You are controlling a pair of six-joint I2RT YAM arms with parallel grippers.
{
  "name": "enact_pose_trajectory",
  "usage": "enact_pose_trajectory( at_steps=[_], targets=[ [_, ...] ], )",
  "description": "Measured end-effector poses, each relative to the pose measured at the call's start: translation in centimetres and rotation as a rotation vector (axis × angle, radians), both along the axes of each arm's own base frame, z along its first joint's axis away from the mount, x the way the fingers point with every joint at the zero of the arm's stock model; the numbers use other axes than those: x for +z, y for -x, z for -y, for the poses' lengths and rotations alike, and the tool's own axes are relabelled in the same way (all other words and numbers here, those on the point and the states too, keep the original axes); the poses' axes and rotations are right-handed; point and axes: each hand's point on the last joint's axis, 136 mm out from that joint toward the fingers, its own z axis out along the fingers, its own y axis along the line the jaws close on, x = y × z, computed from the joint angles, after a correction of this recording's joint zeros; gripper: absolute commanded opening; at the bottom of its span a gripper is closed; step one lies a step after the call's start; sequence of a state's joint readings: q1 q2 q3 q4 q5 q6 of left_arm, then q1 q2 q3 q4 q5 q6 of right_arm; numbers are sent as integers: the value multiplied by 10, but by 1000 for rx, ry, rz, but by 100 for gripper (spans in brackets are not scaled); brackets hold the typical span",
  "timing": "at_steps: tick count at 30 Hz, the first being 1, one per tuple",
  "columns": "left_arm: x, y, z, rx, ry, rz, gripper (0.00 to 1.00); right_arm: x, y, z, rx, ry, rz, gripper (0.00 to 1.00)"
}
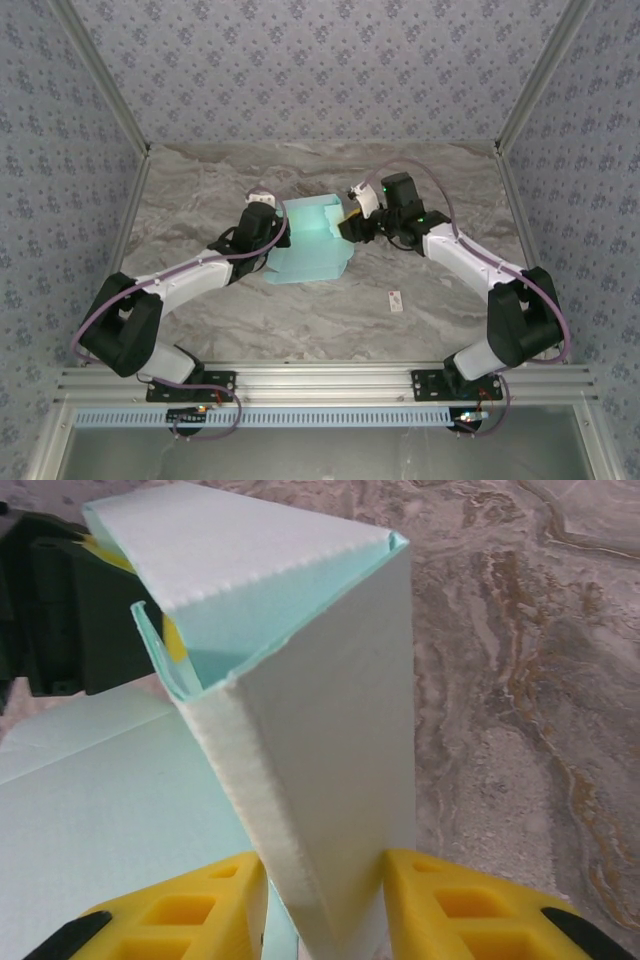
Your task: Fold the paper box
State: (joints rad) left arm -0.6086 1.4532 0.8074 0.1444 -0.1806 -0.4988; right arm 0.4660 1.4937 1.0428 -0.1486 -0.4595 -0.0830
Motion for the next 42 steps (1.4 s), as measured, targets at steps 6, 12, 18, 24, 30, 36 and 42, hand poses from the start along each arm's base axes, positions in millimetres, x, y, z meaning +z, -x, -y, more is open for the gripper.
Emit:
enact_pose_trajectory(
  at_steps=[6, 12, 18, 24, 30, 36, 42],
  targets=[
    [-1, 0, -2, 11, -10, -2, 0, -2, -6, -6, -56, 69, 48, 36],
    [-2, 0, -4, 16, -16, -5, 0, -6, -14, -10, -78, 93, 68, 35],
    [-2, -1, -7, 29, -23, -2, 0, -7, -22, -13, -110, 126, 87, 25],
    [-2, -2, -7, 36, -17, -3, 0, -7, -32, -13, -244, 228, 124, 21],
    [-1, -3, -8, 46, -11, 0, 0, -7, -37, -13, -410, 335, 160, 20],
    [-1, -2, -7, 41, -9, -2, 0, -7, -37, -10, -514, 379, 178, 19],
    [1, -3, -6, 40, -3, 5, 0, -6, -39, -9, -584, 404, 188, 18]
  ],
)
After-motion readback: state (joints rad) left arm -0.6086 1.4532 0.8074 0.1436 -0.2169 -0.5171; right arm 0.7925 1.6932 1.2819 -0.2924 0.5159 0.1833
